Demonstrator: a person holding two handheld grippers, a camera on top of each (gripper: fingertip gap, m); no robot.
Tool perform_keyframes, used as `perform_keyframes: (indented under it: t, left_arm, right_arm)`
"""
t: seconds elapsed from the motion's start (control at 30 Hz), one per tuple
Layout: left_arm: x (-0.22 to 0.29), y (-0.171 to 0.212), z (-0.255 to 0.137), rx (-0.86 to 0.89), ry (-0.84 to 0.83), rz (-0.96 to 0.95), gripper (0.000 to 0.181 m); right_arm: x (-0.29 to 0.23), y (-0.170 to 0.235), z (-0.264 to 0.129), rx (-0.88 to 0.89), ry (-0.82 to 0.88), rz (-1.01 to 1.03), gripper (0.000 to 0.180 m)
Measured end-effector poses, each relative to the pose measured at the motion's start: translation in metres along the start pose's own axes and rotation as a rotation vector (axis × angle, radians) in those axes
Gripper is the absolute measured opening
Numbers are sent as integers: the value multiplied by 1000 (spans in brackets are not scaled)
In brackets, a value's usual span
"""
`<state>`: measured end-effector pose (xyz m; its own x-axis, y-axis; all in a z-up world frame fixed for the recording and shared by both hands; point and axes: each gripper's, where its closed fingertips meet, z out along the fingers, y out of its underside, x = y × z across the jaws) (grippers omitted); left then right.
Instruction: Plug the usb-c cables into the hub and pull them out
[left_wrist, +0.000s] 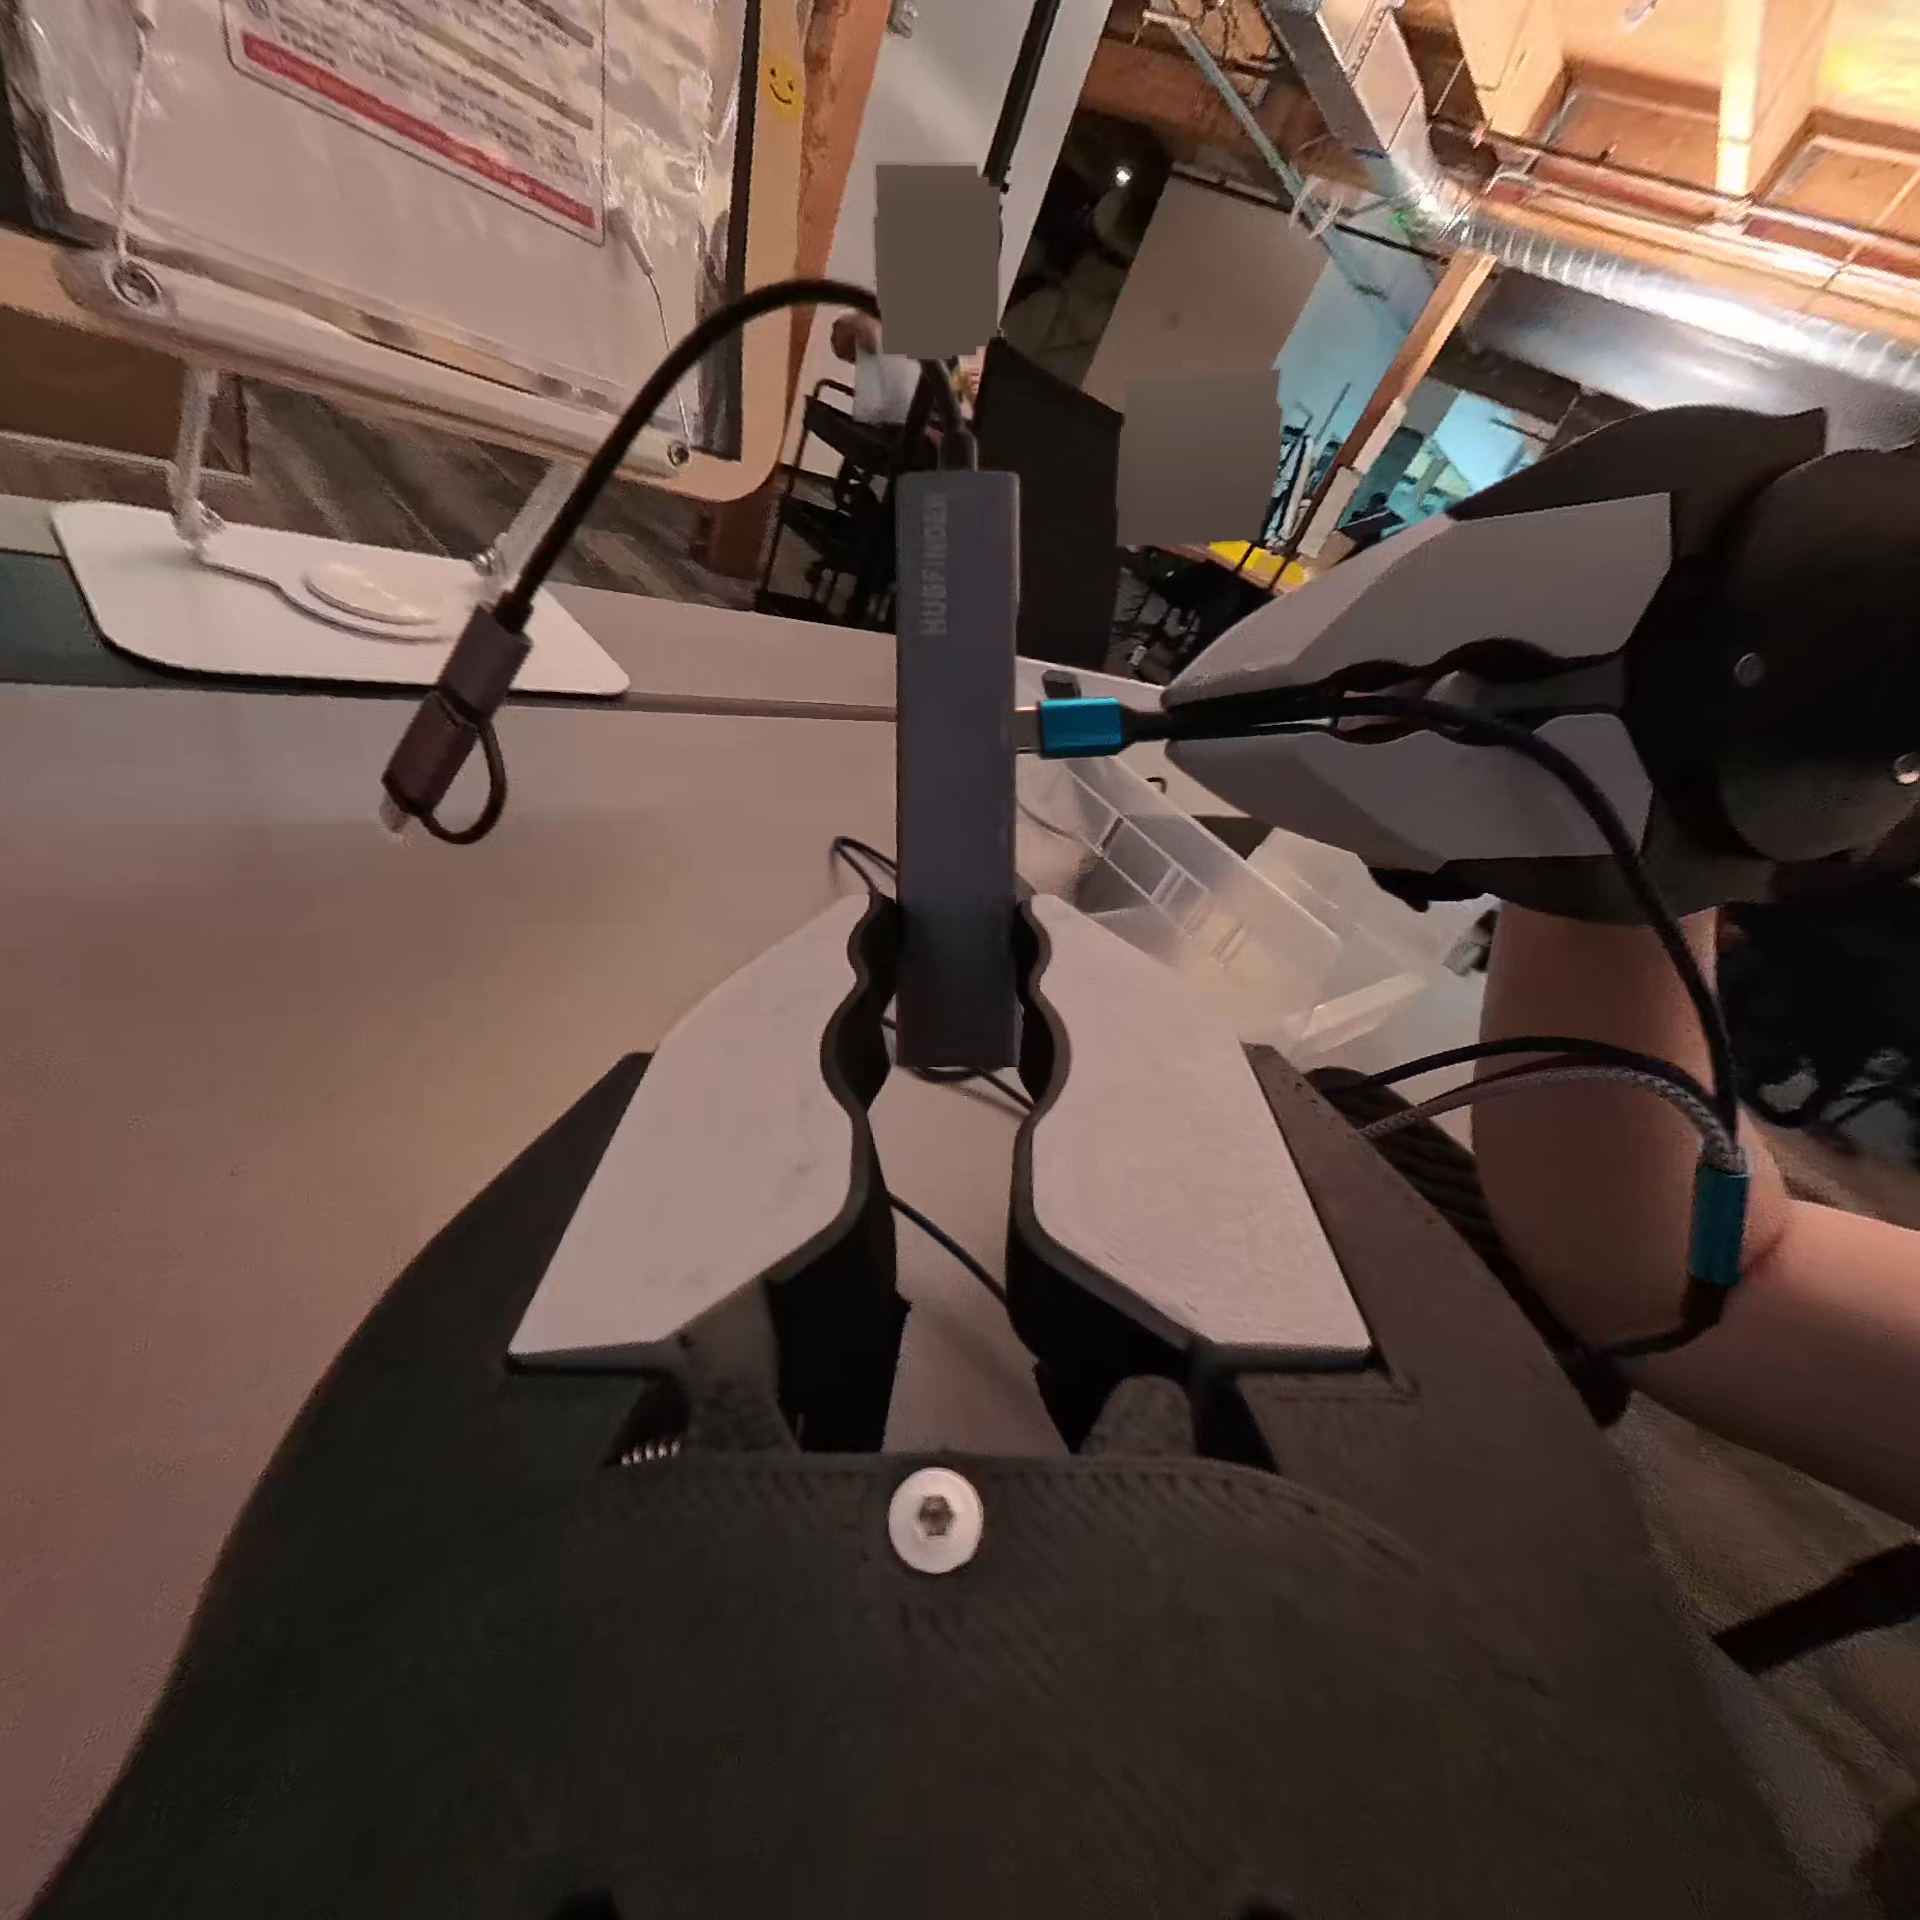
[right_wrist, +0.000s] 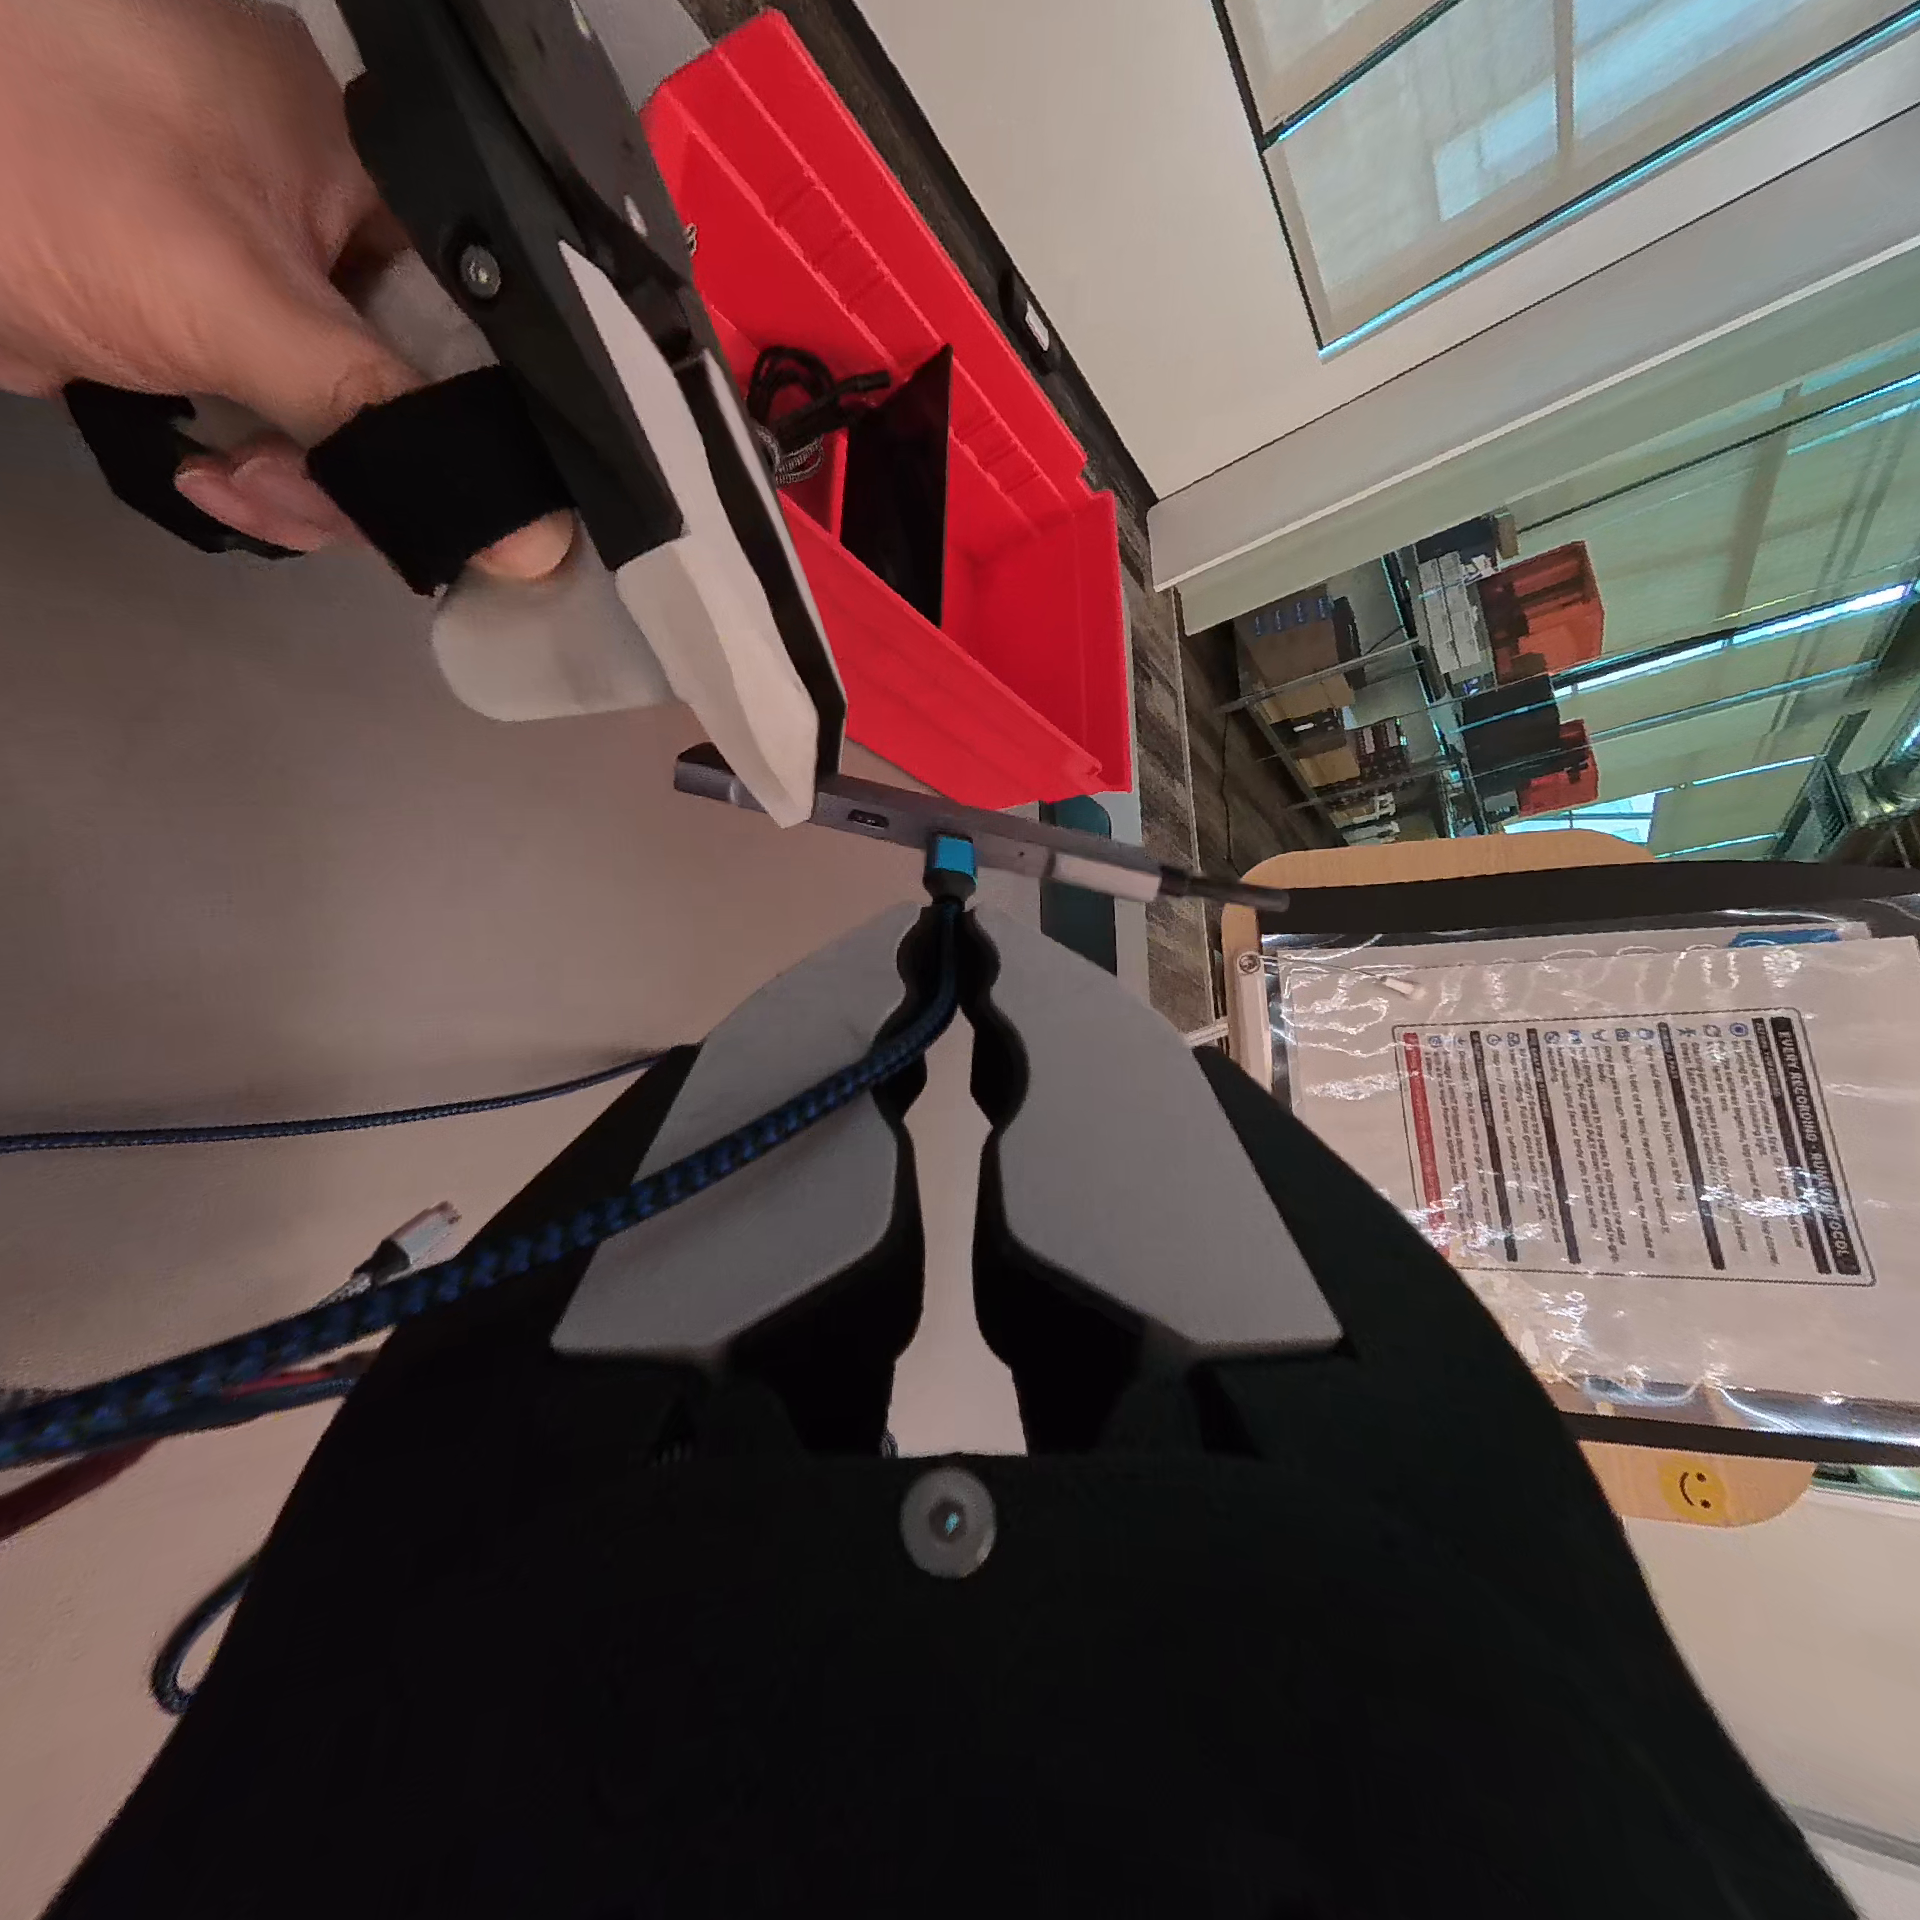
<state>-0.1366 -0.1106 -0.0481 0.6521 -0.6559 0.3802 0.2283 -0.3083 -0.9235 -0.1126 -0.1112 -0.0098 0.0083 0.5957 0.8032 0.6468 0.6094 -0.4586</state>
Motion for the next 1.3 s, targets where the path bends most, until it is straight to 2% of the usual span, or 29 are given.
perform_keyframes:
  t: [0.17,0.43,0.67,0.77,0.83,0.97,1.1,1.2,1.3]
  left_arm:
    - [0,-7,-2,33,-93,82,21]
    - [5,-7,-5,30,-85,99,21]
    - [21,-12,-5,78,49,67,21]
    - [22,-5,4,27,99,37,40]
    - [28,0,10,-25,172,1,28]
    - [28,6,21,-52,254,-131,27]
    - [27,12,25,-55,328,-241,28]
    - [22,20,27,-76,315,-261,37]
    - [21,28,28,-115,335,-301,39]
  right_arm:
    - [1,-3,2,12,24,-15,3]
    - [4,-10,-1,57,49,-25,3]
    - [7,-23,-16,59,107,-141,3]
    - [4,-21,-15,34,104,-179,3]
    - [2,-17,-12,16,95,-192,3]
    - [-1,-11,-8,6,72,-182,4]
    - [-2,-5,-5,-13,60,-186,4]
    - [-6,-3,-2,-20,43,-193,4]
    - [-10,-2,2,-25,29,-202,4]
